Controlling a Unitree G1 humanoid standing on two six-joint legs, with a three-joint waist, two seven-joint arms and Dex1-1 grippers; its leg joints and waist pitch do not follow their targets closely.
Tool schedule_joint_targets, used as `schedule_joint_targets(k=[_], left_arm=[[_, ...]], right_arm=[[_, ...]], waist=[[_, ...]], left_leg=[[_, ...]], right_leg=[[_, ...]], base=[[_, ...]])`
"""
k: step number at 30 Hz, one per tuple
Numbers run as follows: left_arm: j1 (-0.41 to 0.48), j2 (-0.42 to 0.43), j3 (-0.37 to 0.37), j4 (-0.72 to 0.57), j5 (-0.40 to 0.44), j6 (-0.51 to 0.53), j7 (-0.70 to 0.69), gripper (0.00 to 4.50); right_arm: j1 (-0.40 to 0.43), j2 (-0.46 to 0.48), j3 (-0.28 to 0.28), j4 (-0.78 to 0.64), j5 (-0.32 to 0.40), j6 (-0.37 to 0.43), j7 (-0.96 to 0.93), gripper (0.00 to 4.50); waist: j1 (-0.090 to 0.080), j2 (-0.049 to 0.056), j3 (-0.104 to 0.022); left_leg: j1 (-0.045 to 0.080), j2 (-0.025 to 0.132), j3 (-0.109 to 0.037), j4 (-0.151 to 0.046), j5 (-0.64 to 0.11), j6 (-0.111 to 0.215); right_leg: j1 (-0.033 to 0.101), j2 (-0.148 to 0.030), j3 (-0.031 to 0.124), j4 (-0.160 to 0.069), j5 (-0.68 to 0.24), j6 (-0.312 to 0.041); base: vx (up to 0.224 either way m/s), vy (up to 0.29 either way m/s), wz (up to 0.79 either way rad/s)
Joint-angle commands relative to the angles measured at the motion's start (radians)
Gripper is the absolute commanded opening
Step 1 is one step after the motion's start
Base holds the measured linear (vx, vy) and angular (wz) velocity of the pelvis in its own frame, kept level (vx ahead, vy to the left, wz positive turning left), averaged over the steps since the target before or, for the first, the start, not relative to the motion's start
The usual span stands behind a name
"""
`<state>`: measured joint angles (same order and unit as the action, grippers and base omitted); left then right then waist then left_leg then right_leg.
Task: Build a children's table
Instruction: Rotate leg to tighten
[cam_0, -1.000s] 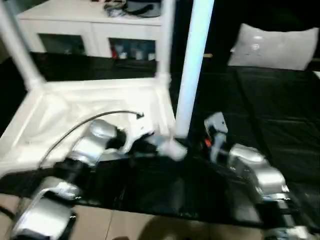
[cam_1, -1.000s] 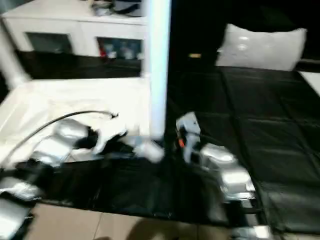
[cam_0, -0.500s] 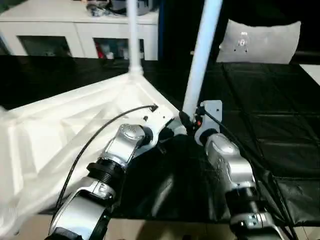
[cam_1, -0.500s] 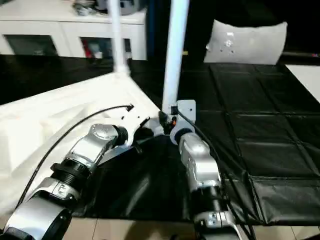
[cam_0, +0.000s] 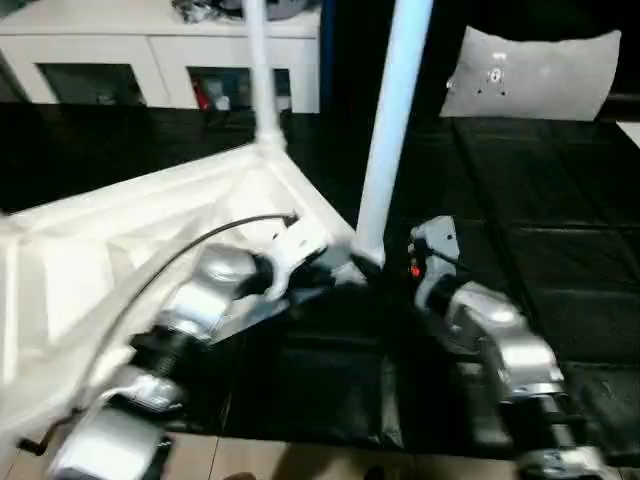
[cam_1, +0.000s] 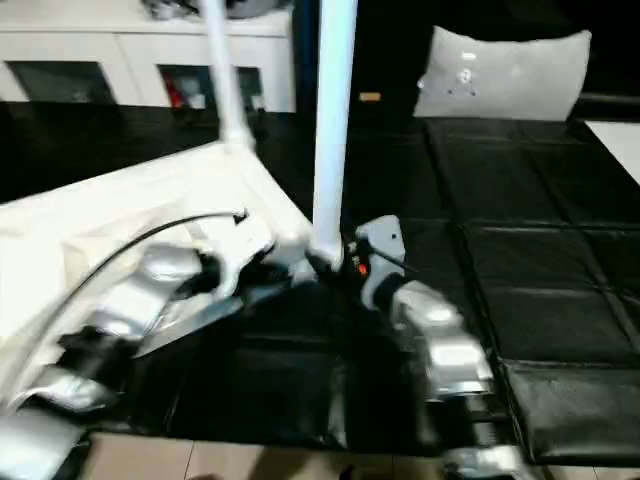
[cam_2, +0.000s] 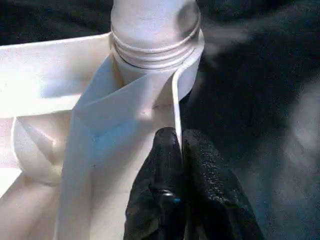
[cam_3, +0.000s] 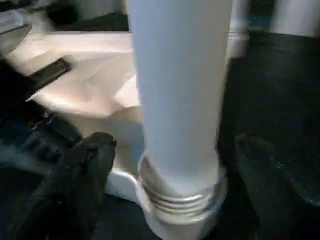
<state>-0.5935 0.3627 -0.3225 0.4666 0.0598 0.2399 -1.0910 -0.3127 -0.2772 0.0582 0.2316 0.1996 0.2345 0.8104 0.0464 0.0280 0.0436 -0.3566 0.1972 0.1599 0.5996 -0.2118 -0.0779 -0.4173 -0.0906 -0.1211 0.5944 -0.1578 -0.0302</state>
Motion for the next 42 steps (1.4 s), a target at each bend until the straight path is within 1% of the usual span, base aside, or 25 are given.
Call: schedule_joint_targets(k=[1, 2, 3, 4, 5, 7, 9, 10, 12, 14, 15, 16, 18, 20, 21, 24, 26, 30, 33, 34, 35, 38, 39, 40, 42], left_arm=[[0.002, 0.03, -0.025, -0.025, 0.007, -0.04, -0.074, 0.0], [0.002, 0.034, -0.026, -0.026, 0.008, -0.044, -0.077, 0.0], [0.002, 0.048, -0.024, -0.018, 0.016, -0.059, -0.077, 0.0], [0.002, 0.049, -0.024, -0.017, 0.017, -0.061, -0.077, 0.0], [0.003, 0.055, -0.024, -0.013, 0.016, -0.069, -0.075, 0.0], [0.006, 0.057, -0.024, -0.018, 0.014, -0.052, -0.063, 0.0], [0.007, 0.053, -0.019, -0.019, 0.007, -0.032, -0.055, 0.0], [0.007, 0.038, -0.004, -0.019, -0.01, 0.013, -0.043, 0.0], [0.004, 0.025, 0.008, -0.016, -0.023, 0.042, -0.039, 0.0], [0.002, 0.015, 0.016, -0.008, -0.031, 0.041, -0.034, 0.43], [0.0, 0.008, 0.02, -0.002, -0.036, 0.03, -0.03, 0.54], [-0.003, -0.009, 0.026, 0.021, -0.036, 0.0, -0.006, 0.57], [-0.002, -0.017, 0.023, 0.043, -0.02, -0.035, 0.029, 0.64], [-0.001, -0.026, 0.028, 0.056, -0.017, -0.047, 0.053, 0.96], [0.0, -0.029, 0.027, 0.059, -0.017, -0.042, 0.059, 0.96], [0.004, -0.029, 0.022, 0.059, -0.014, -0.041, 0.055, 0.96], [0.005, -0.026, 0.018, 0.061, -0.009, -0.045, 0.052, 0.96], [0.008, 0.007, -0.014, 0.075, 0.02, -0.055, 0.025, 0.96], [0.009, 0.029, -0.029, 0.071, 0.039, -0.039, 0.03, 0.96], [0.009, 0.032, -0.027, 0.067, 0.038, -0.026, 0.032, 0.96], [0.008, 0.034, -0.024, 0.064, 0.037, -0.015, 0.034, 0.67], [0.007, 0.031, -0.013, 0.061, 0.028, -0.016, 0.039, 0.56], [0.007, 0.026, -0.006, 0.059, 0.017, -0.022, 0.035, 0.48], [0.008, 0.023, -0.005, 0.059, 0.013, -0.028, 0.032, 0.24], [0.011, 0.017, -0.002, 0.059, 0.003, -0.04, 0.026, 0.16]], right_arm=[[0.01, -0.026, 0.02, -0.035, 0.016, 0.005, 0.085, 4.48], [0.013, -0.031, 0.022, -0.037, 0.017, 0.007, 0.094, 4.48], [0.04, -0.07, 0.046, -0.066, 0.026, 0.015, 0.163, 4.48], [0.044, -0.075, 0.05, -0.07, 0.027, 0.015, 0.173, 4.48], [0.06, -0.098, 0.069, -0.086, 0.031, 0.014, 0.212, 4.48], [0.072, -0.11, 0.078, -0.099, 0.039, 0.013, 0.226, 4.48], [0.077, -0.116, 0.083, -0.106, 0.043, 0.016, 0.231, 4.48], [0.086, -0.121, 0.09, -0.114, 0.042, 0.015, 0.236, 4.48], [0.088, -0.119, 0.09, -0.11, 0.032, 0.007, 0.23, 4.48], [0.09, -0.118, 0.092, -0.109, 0.027, 0.004, 0.227, 4.5], [0.09, -0.117, 0.092, -0.109, 0.025, 0.002, 0.225, 4.5], [0.095, -0.118, 0.097, -0.115, 0.027, 0.002, 0.223, 4.5], [0.098, -0.12, 0.1, -0.12, 0.027, 0.003, 0.222, 4.5], [0.101, -0.12, 0.098, -0.122, 0.03, 0.004, 0.221, 4.5], [0.103, -0.123, 0.101, -0.125, 0.032, 0.005, 0.219, 4.5], [0.105, -0.126, 0.104, -0.128, 0.029, 0.003, 0.216, 4.5], [0.105, -0.127, 0.104, -0.128, 0.029, 0.003, 0.215, 4.5], [0.106, -0.133, 0.112, -0.124, 0.02, -0.007, 0.215, 4.5], [0.105, -0.132, 0.112, -0.124, 0.023, -0.008, 0.209, 4.5], [0.104, -0.132, 0.112, -0.123, 0.024, -0.008, 0.209, 4.5], [0.103, -0.132, 0.112, -0.122, 0.024, -0.009, 0.208, 4.5], [0.1, -0.132, 0.114, -0.12, 0.023, -0.011, 0.209, 4.5], [0.096, -0.132, 0.113, -0.118, 0.023, -0.012, 0.209, 4.5], [0.095, -0.133, 0.114, -0.116, 0.022, -0.014, 0.21, 4.5], [0.09, -0.135, 0.114, -0.115, 0.022, -0.018, 0.213, 4.5]], waist=[[0.003, -0.006, -0.049], [0.004, -0.006, -0.049], [0.008, -0.01, -0.05], [0.01, -0.011, -0.051], [0.014, -0.008, -0.052], [0.015, -0.012, -0.055], [0.014, -0.014, -0.055], [0.014, -0.012, -0.056], [0.016, -0.013, -0.056], [0.017, -0.012, -0.056], [0.017, -0.015, -0.056], [0.018, -0.013, -0.056], [0.017, -0.015, -0.057], [0.018, -0.016, -0.059], [0.017, -0.018, -0.059], [0.015, -0.017, -0.058], [0.015, -0.017, -0.057], [0.013, -0.015, -0.056], [0.013, -0.015, -0.055], [0.013, -0.017, -0.056], [0.013, -0.017, -0.054], [0.009, -0.018, -0.053], [0.009, -0.02, -0.053], [0.009, -0.02, -0.052], [0.008, -0.018, -0.053]], left_leg=[[0.004, 0.028, 0.001, -0.073, -0.216, 0.073], [0.005, 0.026, 0.0, -0.075, -0.227, 0.066], [0.009, 0.025, -0.001, -0.075, -0.23, 0.058], [0.009, 0.025, 0.0, -0.075, -0.226, 0.058], [0.009, 0.028, -0.002, -0.076, -0.225, 0.058], [0.002, 0.028, -0.003, -0.077, -0.202, 0.06], [0.0, 0.026, -0.003, -0.076, -0.19, 0.061], [0.001, 0.027, -0.002, -0.076, -0.184, 0.059], [0.001, 0.024, -0.001, -0.074, -0.175, 0.061], [0.001, 0.024, 0.0, -0.073, -0.173, 0.064], [0.0, 0.024, 0.0, -0.073, -0.173, 0.065], [-0.002, 0.023, -0.001, -0.073, -0.171, 0.066], [-0.004, 0.022, -0.002, -0.072, -0.167, 0.07], [-0.005, 0.023, -0.002, -0.072, -0.158, 0.073], [-0.007, 0.022, -0.002, -0.071, -0.155, 0.074], [-0.004, 0.022, -0.001, -0.071, -0.158, 0.077], [-0.005, 0.022, -0.001, -0.072, -0.162, 0.075], [-0.005, 0.023, -0.004, -0.075, -0.174, 0.069], [-0.004, 0.023, -0.003, -0.075, -0.178, 0.068], [-0.004, 0.024, -0.004, -0.075, -0.176, 0.066], [-0.004, 0.023, -0.003, -0.075, -0.178, 0.067], [-0.004, 0.02, -0.003, -0.074, -0.19, 0.065], [-0.004, 0.02, -0.003, -0.074, -0.19, 0.065], [-0.005, 0.019, -0.003, -0.074, -0.191, 0.065], [-0.004, 0.02, -0.003, -0.073, -0.193, 0.065]], right_leg=[[0.063, -0.06, 0.055, -0.095, -0.431, -0.121], [0.065, -0.06, 0.053, -0.099, -0.46, -0.112], [0.065, -0.06, 0.053, -0.101, -0.485, -0.095], [0.064, -0.06, 0.054, -0.103, -0.485, -0.091], [0.064, -0.06, 0.054, -0.101, -0.476, -0.093], [0.07, -0.061, 0.054, -0.096, -0.443, -0.098], [0.07, -0.06, 0.053, -0.094, -0.428, -0.104], [0.069, -0.06, 0.055, -0.094, -0.421, -0.109], [0.069, -0.06, 0.055, -0.094, -0.419, -0.112], [0.068, -0.06, 0.053, -0.096, -0.425, -0.111], [0.069, -0.06, 0.053, -0.096, -0.427, -0.109], [0.07, -0.059, 0.052, -0.096, -0.428, -0.107], [0.071, -0.058, 0.05, -0.098, -0.425, -0.1], [0.072, -0.058, 0.051, -0.095, -0.406, -0.098], [0.074, -0.058, 0.05, -0.094, -0.401, -0.098], [0.07, -0.058, 0.05, -0.098, -0.418, -0.096], [0.071, -0.058, 0.049, -0.099, -0.427, -0.094], [0.07, -0.059, 0.049, -0.1, -0.446, -0.08], [0.069, -0.059, 0.05, -0.101, -0.443, -0.085], [0.07, -0.059, 0.05, -0.099, -0.442, -0.086], [0.069, -0.059, 0.049, -0.1, -0.448, -0.085], [0.069, -0.06, 0.047, -0.106, -0.487, -0.073], [0.068, -0.06, 0.047, -0.107, -0.498, -0.067], [0.068, -0.06, 0.047, -0.107, -0.503, -0.065], [0.067, -0.06, 0.046, -0.109, -0.504, -0.063]], base=[[0.0, 0.0, 0.0], [0.0, 0.0, 0.0], [0.0, 0.0, 0.0], [0.0, 0.0, 0.0], [0.0, 0.0, 0.0], [0.0, 0.0, 0.0], [0.0, 0.0, 0.0], [0.0, 0.0, 0.0], [0.0, 0.0, 0.0], [0.0, 0.0, 0.0], [0.0, 0.0, 0.0], [0.0, 0.0, 0.0], [0.0, 0.0, 0.0], [0.0, 0.0, 0.0], [0.0, 0.0, 0.0], [0.0, 0.0, 0.0], [0.0, 0.0, 0.0], [0.0, 0.0, 0.0], [0.0, 0.0, 0.0], [0.0, 0.0, 0.0], [0.0, 0.0, 0.0], [0.0, 0.0, 0.0], [0.0, 0.0, 0.0], [0.0, 0.0, 0.0], [0.0, 0.0, 0.0]])
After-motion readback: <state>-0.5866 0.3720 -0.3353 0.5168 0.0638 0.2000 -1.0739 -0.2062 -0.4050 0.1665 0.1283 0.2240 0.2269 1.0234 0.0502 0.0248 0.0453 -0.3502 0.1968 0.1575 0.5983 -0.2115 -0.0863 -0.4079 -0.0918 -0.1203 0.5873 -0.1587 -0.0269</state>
